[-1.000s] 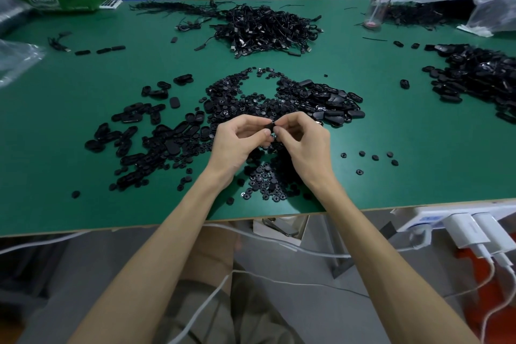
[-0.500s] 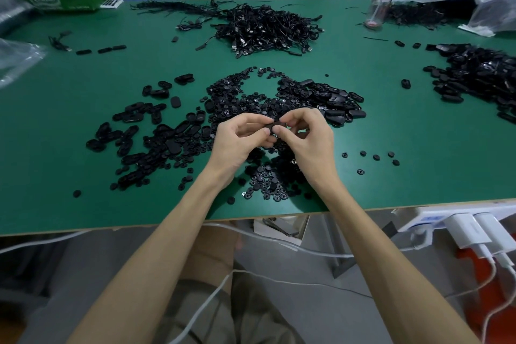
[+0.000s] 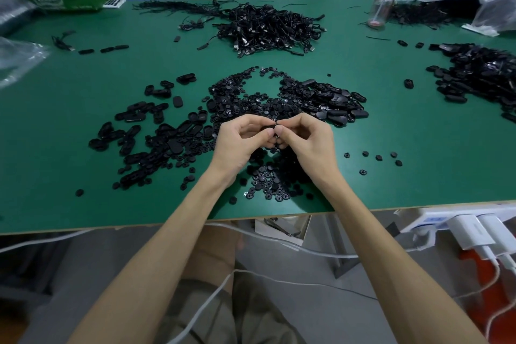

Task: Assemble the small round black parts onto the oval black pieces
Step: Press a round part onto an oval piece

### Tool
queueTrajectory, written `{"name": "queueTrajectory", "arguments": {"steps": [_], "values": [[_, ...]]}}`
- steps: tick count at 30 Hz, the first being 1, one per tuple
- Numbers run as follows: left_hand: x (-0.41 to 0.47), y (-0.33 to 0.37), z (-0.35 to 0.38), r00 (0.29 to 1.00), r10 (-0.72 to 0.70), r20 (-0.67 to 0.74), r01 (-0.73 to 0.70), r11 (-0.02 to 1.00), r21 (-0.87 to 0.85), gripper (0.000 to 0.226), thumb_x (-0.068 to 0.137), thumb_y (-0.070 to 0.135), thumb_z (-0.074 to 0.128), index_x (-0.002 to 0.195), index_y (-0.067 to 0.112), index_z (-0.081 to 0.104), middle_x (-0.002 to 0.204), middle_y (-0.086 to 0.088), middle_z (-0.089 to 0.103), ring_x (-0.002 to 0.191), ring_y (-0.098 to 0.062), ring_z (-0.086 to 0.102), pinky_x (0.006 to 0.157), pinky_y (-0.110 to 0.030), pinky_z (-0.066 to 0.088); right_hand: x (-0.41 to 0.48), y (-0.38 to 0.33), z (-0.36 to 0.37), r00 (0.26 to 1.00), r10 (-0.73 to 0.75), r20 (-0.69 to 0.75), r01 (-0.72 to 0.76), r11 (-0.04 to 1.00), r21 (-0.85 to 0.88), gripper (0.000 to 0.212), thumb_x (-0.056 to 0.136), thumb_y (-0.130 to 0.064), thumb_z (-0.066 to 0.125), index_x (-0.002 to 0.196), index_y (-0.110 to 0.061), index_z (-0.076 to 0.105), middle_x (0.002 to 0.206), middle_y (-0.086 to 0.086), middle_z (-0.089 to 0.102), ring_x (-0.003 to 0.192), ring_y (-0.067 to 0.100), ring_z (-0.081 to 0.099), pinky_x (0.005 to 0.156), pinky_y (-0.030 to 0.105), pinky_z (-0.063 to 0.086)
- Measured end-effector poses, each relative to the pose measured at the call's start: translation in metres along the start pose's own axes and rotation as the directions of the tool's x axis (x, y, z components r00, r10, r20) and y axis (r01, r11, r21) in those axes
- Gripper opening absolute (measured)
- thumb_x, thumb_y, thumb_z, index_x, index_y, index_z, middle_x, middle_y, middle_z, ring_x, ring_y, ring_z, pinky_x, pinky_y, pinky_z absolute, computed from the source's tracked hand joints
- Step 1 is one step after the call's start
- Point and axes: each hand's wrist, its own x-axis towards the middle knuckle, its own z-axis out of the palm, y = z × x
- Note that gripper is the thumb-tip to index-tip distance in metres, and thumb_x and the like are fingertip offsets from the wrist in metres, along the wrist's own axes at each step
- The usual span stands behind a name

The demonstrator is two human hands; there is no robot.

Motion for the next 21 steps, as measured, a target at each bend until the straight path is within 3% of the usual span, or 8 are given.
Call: {"name": "queueTrajectory", "arguments": {"steps": [5, 9, 11, 16, 21], "values": [[0.0012, -0.0016, 0.0026, 0.999, 0.023, -0.04, -0.017, 0.99, 0.139, 0.015, 0.092, 0.0, 0.073, 0.105, 0.007, 0.075, 0.094, -0.011, 0.079, 0.086, -0.026, 0.077, 0.084, -0.043, 0.064, -0.0017, -0.0029, 0.0016, 1.0, 0.003, 0.017, -0.002, 0.999, -0.047, 0.006, 0.094, -0.008, 0.072, 0.099, -0.008, 0.075, 0.085, 0.005, 0.077, 0.082, 0.023, 0.076, 0.081, 0.047, 0.062], [0.0007, -0.0009, 0.0054, 0.992, 0.091, -0.085, -0.063, 0.953, 0.296, 0.018, 0.089, 0.002, 0.072, 0.1, 0.017, 0.074, 0.088, 0.001, 0.077, 0.081, -0.017, 0.075, 0.079, -0.036, 0.064, -0.0029, -0.0055, 0.0025, 0.999, -0.003, 0.036, 0.006, 0.997, -0.077, 0.008, 0.092, -0.005, 0.072, 0.098, -0.011, 0.075, 0.082, 0.002, 0.076, 0.077, 0.019, 0.074, 0.075, 0.039, 0.061], [0.0006, -0.0001, 0.0052, 0.991, 0.096, -0.093, -0.063, 0.949, 0.308, 0.018, 0.089, 0.002, 0.072, 0.1, 0.016, 0.074, 0.088, 0.001, 0.076, 0.081, -0.016, 0.075, 0.078, -0.033, 0.064, -0.0035, -0.0069, 0.0032, 0.999, 0.001, 0.047, 0.003, 0.997, -0.08, 0.01, 0.091, -0.004, 0.072, 0.099, -0.01, 0.074, 0.082, 0.004, 0.075, 0.078, 0.022, 0.074, 0.077, 0.042, 0.061], [0.0006, 0.0011, 0.0044, 0.993, 0.085, -0.086, -0.061, 0.964, 0.258, 0.019, 0.09, -0.002, 0.07, 0.099, 0.014, 0.074, 0.09, -0.005, 0.077, 0.082, -0.021, 0.076, 0.079, -0.033, 0.063, -0.004, -0.0079, 0.0027, 0.999, 0.023, 0.045, -0.021, 0.999, -0.044, 0.009, 0.091, -0.001, 0.072, 0.098, -0.006, 0.073, 0.083, 0.01, 0.076, 0.081, 0.03, 0.074, 0.08, 0.052, 0.06], [-0.0006, 0.0034, 0.0012, 0.997, 0.004, -0.071, -0.001, 0.999, 0.037, 0.016, 0.092, -0.007, 0.07, 0.101, 0.005, 0.075, 0.089, -0.015, 0.078, 0.081, -0.029, 0.078, 0.08, -0.038, 0.064, -0.004, -0.0072, 0.0019, 0.998, -0.043, 0.056, 0.047, 0.997, -0.067, 0.02, 0.092, -0.001, 0.066, 0.106, -0.014, 0.07, 0.086, 0.009, 0.072, 0.081, 0.027, 0.072, 0.078, 0.05, 0.061]]}}
